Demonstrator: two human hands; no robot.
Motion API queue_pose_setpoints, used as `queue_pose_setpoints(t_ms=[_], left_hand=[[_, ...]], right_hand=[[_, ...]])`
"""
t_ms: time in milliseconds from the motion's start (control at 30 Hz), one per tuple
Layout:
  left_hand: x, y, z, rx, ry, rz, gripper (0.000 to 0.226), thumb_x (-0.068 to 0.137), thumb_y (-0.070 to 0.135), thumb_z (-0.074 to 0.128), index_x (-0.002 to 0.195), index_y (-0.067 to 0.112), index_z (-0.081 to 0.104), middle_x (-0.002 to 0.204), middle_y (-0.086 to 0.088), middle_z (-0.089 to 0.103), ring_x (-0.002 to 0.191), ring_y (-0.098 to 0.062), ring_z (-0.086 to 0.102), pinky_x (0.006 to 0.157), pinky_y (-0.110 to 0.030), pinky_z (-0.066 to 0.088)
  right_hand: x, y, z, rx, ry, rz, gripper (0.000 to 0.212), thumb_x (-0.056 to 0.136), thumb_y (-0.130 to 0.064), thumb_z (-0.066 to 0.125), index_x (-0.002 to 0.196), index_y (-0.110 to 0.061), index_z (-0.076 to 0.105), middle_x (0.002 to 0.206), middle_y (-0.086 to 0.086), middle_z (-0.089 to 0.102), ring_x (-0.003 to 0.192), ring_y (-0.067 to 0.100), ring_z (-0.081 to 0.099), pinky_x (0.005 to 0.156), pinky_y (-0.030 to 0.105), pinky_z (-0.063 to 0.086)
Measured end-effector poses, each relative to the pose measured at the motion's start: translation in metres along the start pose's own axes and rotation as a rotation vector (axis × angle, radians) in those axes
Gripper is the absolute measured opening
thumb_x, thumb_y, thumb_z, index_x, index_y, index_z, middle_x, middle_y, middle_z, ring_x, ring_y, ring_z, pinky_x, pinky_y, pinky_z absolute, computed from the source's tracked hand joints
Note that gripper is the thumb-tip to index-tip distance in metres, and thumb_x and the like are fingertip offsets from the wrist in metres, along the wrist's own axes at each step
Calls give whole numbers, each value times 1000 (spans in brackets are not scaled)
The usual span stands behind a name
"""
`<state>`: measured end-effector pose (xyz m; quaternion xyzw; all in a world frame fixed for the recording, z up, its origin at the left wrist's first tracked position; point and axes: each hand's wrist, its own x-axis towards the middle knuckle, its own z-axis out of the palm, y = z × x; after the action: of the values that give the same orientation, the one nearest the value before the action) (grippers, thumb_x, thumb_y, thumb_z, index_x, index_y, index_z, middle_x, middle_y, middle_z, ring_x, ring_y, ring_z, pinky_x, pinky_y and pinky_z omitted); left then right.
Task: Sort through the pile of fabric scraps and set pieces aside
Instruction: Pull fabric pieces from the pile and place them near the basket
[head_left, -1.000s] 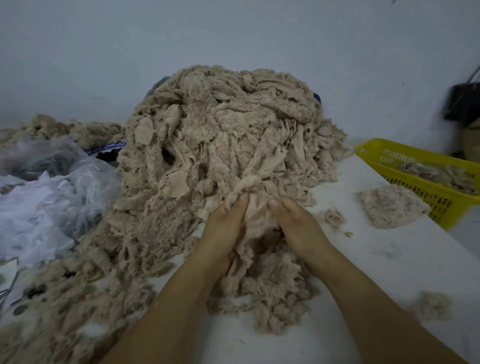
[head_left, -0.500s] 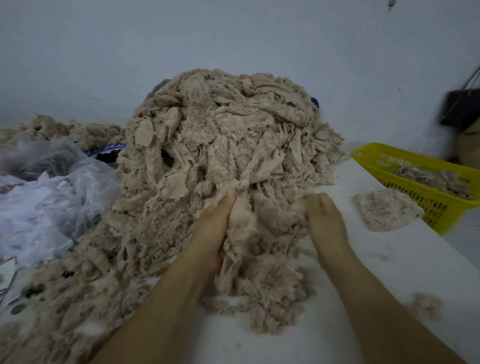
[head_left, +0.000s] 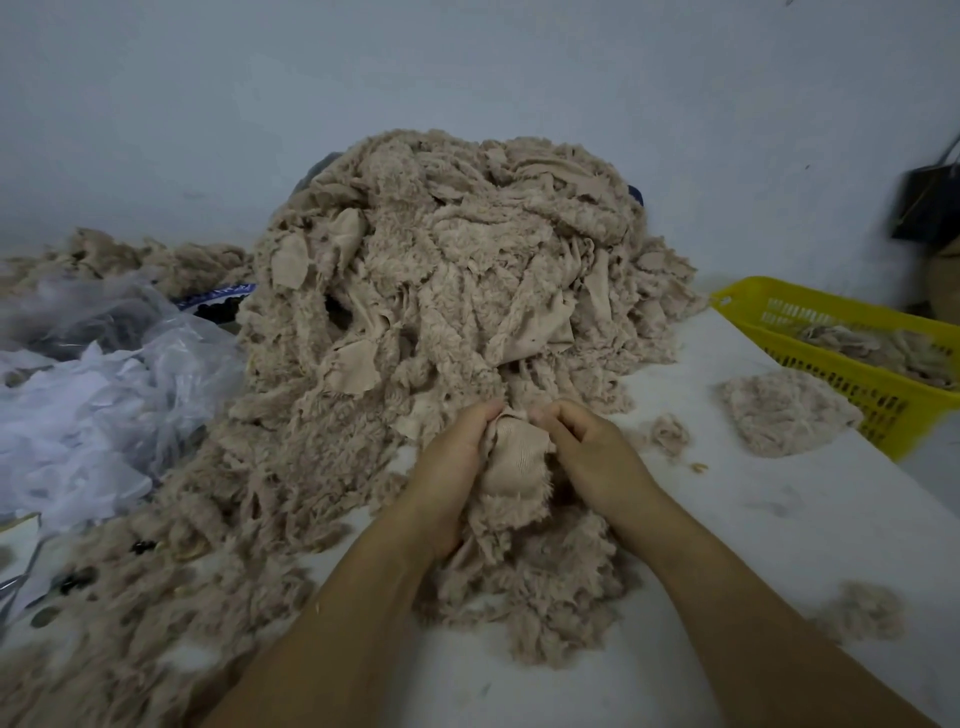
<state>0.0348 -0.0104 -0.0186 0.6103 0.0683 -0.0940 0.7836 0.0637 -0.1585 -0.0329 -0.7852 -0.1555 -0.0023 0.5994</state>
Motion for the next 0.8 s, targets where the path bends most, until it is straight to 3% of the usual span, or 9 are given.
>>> queue_pose_setpoints(t_ms=[67,133,233,333,433,500,567,700,800], left_hand=[[1,-1,-2,-1,-18,-7,42,95,48,54,85,19,81,90,-11,77,77,-22,74,64,-29,57],[1,0,-4,-27,-40,-32,41,92,49,57,92,16,81,99,-15,76,86,-26,74,74,-35,60],[-1,1,-3,-117,-81,-72,42,80,47,66,98,12,79,105,-19,74,94,-33,71,91,-47,56],[1,5,-7,-244,-88,-17,31,82,37,64,90,10,78,87,-15,73,75,-27,72,68,-36,60],[6,17,-24,-551,-41,89,27,87,29,54,80,6,66,57,-5,62,43,-15,60,42,-19,50],[10,19,-34,-680,-12,95,38,100,38,43,78,10,57,42,2,51,29,-9,48,31,-14,38],[12,14,-34,-708,5,92,54,102,49,41,75,10,67,43,-1,55,31,-11,53,31,-16,41],[15,10,-23,-627,40,72,58,101,51,46,90,4,80,86,-17,76,70,-27,76,50,-33,59],[17,13,-24,-643,85,52,56,102,51,44,101,4,75,100,-19,76,82,-32,76,59,-41,61]], right_hand=[[-2,0,0,14,24,27,31,98,-51,48,73,-36,56,60,-13,52,55,4,49,59,27,43],[-2,1,-5,23,99,82,41,95,-62,45,91,-26,65,76,-3,63,77,14,60,81,36,50],[1,0,-9,382,176,249,42,89,-64,54,106,-28,67,97,-9,65,96,13,59,90,35,48],[5,-5,-13,850,179,374,32,96,-45,55,79,-18,60,59,-4,53,49,9,49,50,24,46],[9,-8,-28,1192,240,346,53,101,-36,50,51,-18,50,45,-6,28,38,9,25,39,20,31],[8,-5,-35,1020,365,339,55,101,-37,52,52,-16,41,45,-3,29,39,11,27,45,23,34],[4,-1,-27,515,375,312,48,100,-38,55,62,-12,44,48,2,42,43,13,38,57,30,40],[0,0,-7,-24,308,77,22,97,-47,54,87,-28,54,89,-5,60,65,-4,54,60,14,40],[-6,-8,-2,-83,103,-52,53,83,-79,42,93,-32,63,95,-11,62,83,-5,58,66,8,44]])
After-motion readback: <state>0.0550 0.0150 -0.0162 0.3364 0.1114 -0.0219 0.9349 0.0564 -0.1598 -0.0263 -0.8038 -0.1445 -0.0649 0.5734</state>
